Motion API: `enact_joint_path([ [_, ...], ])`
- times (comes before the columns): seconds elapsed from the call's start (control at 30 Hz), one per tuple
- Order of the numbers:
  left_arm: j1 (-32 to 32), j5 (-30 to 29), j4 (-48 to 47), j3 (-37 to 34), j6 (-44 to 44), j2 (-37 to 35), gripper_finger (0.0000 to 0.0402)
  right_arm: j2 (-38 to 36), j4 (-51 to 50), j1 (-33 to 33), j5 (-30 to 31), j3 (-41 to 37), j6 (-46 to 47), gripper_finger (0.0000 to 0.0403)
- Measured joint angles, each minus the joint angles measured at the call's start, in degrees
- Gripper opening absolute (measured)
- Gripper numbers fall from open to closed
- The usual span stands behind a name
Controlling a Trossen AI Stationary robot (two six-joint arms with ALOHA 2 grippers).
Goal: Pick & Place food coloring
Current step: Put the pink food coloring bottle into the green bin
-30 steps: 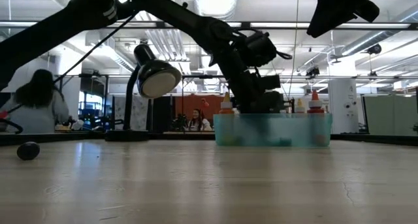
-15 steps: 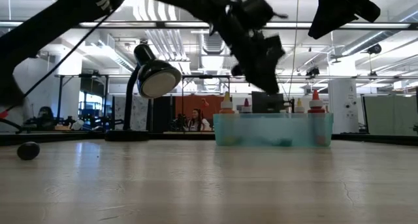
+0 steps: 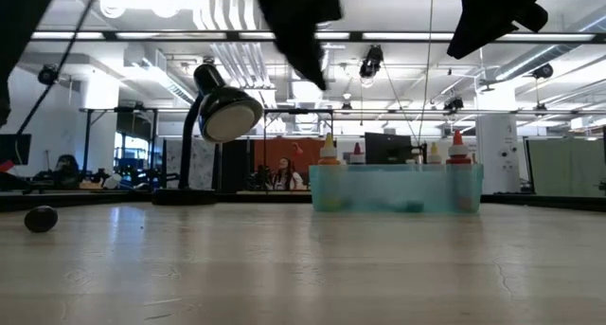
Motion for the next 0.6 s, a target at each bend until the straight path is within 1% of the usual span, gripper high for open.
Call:
enact_joint_path([
  [0.13, -1.6, 0.0, 0.6, -15.3, 0.0, -8.9, 0.0113, 0.0, 0.0, -0.1, 0.0, -0.4, -1.9, 0.0068],
  [0.3, -6.4, 0.0, 2.1, -32.8, 0.0, -18.5, 0.0113, 0.1, 0.1, -0.1, 0.0, -1.1, -3.2, 0.0068],
  [0.43, -12.3, 0.0, 3.4, -43.0, 0.0, -24.2, 0.0113, 0.2, 0.2, -0.1, 0.0, -1.8, -3.6, 0.0068],
  [0.6, -21.4, 0.0, 4.6, -51.5, -0.9, -28.7, 0.0113, 0.3, 0.5, -0.1, -0.2, -2.5, -4.2, 0.0068],
])
